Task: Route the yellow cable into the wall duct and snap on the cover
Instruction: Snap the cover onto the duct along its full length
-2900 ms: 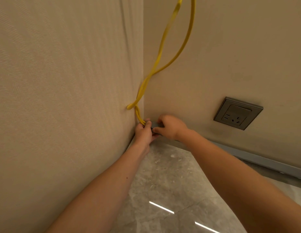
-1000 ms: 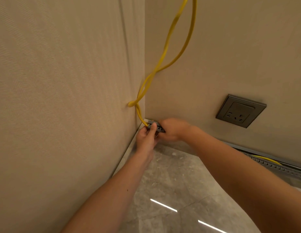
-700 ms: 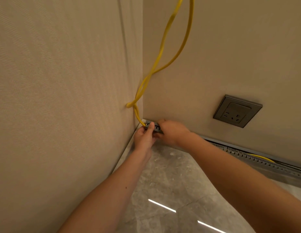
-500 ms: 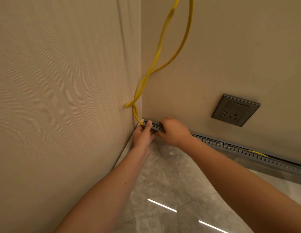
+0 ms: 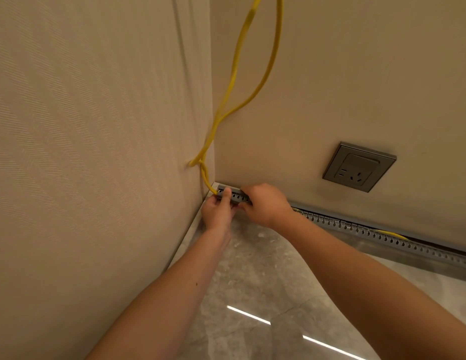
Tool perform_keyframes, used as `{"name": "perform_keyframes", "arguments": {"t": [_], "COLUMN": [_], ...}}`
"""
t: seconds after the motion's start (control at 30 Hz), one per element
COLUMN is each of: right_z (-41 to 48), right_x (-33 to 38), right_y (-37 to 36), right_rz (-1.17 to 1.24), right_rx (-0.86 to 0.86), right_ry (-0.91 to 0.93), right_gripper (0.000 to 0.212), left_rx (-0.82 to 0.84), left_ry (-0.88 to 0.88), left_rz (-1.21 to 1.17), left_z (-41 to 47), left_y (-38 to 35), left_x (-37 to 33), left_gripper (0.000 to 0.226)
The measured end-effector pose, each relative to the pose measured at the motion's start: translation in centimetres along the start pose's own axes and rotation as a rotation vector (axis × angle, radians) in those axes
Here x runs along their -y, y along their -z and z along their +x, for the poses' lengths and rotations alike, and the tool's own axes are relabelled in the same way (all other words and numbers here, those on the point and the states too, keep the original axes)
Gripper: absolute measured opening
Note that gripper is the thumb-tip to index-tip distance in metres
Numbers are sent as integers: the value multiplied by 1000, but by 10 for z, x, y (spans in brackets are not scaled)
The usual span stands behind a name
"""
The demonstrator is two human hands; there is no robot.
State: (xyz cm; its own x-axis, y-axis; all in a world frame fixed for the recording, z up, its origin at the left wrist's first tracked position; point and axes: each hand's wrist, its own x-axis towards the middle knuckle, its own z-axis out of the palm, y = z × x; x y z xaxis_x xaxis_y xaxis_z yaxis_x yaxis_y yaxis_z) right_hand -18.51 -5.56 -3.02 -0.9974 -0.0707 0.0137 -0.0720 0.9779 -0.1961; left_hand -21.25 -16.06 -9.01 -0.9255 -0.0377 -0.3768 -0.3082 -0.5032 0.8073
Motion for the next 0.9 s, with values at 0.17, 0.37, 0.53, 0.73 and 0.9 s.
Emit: {"name": "perform_keyframes", "arguments": {"t": [0.17, 0.37, 0.53, 0.73, 0.9], "right_z": [-2, -3, -10, -6, 7], "right_x": [-1, -5, -8, -12, -9], "right_y": [0, 7, 7, 8, 15], "right_rz": [3, 87, 305, 582, 513], "right_rx": [1, 62, 38, 159, 240], "right_ry": [22, 131, 12, -166, -178], "right_gripper": [24, 20, 22, 29, 31], "left_rx": [-26, -16, -177, -199, -194], "left_ry": [22, 179, 133, 125, 134], "left_rz": [-24, -142, -92, -69, -98], "left_z": [0, 5, 11, 19, 20], "left_y": [1, -6, -18, -19, -17], "left_x": [2, -6, -1, 4, 6], "left_gripper": [6, 33, 33, 31, 31]}}
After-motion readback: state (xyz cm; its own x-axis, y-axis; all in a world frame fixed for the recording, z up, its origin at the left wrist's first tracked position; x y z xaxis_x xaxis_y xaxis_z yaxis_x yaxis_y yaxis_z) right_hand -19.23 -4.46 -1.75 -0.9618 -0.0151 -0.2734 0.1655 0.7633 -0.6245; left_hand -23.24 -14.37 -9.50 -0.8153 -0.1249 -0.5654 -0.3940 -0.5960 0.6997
